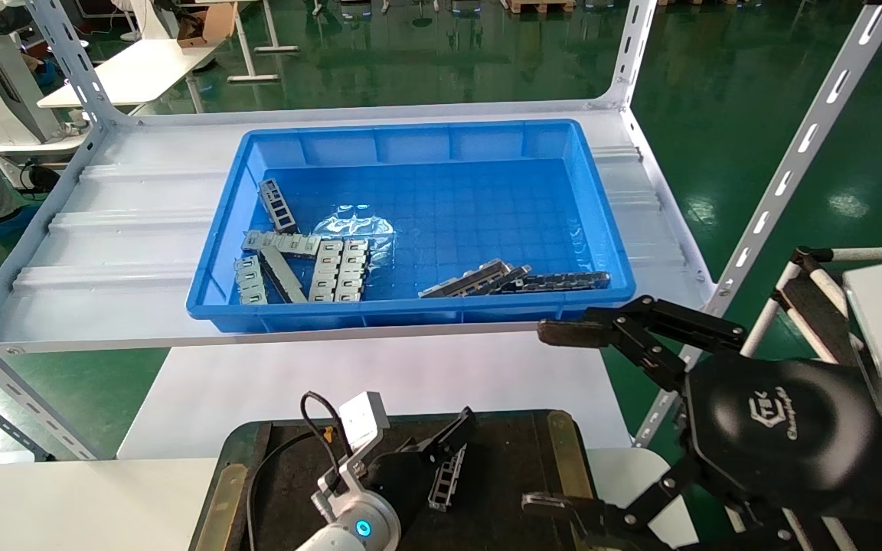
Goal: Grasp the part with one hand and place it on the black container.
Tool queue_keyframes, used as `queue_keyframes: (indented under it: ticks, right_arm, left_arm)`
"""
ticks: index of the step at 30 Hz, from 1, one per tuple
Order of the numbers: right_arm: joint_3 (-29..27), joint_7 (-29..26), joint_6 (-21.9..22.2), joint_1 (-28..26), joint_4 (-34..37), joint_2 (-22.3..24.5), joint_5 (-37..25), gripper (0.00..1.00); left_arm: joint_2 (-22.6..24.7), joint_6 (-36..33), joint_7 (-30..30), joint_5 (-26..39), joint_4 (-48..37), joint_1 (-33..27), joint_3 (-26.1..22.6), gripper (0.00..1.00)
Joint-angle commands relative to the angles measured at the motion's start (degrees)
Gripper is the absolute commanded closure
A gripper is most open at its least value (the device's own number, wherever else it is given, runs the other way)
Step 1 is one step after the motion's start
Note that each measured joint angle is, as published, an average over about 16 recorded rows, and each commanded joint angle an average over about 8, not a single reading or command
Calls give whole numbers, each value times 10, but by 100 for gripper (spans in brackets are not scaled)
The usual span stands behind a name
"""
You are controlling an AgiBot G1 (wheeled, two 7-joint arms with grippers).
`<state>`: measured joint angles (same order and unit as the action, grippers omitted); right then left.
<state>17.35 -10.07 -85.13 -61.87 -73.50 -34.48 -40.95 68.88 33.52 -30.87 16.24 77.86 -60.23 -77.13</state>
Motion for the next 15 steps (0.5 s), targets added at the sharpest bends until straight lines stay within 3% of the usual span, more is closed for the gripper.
queue_keyframes:
  ticks: [1, 15]
  right_arm:
    - [0, 0, 0, 0, 0, 0, 0, 0]
    - [0, 0, 0, 0, 0, 0, 0, 0]
  left_arm:
    - [-10, -23, 3, 25, 1, -1, -1, 0]
    - [-172, -382, 25, 112, -5, -11, 42, 0]
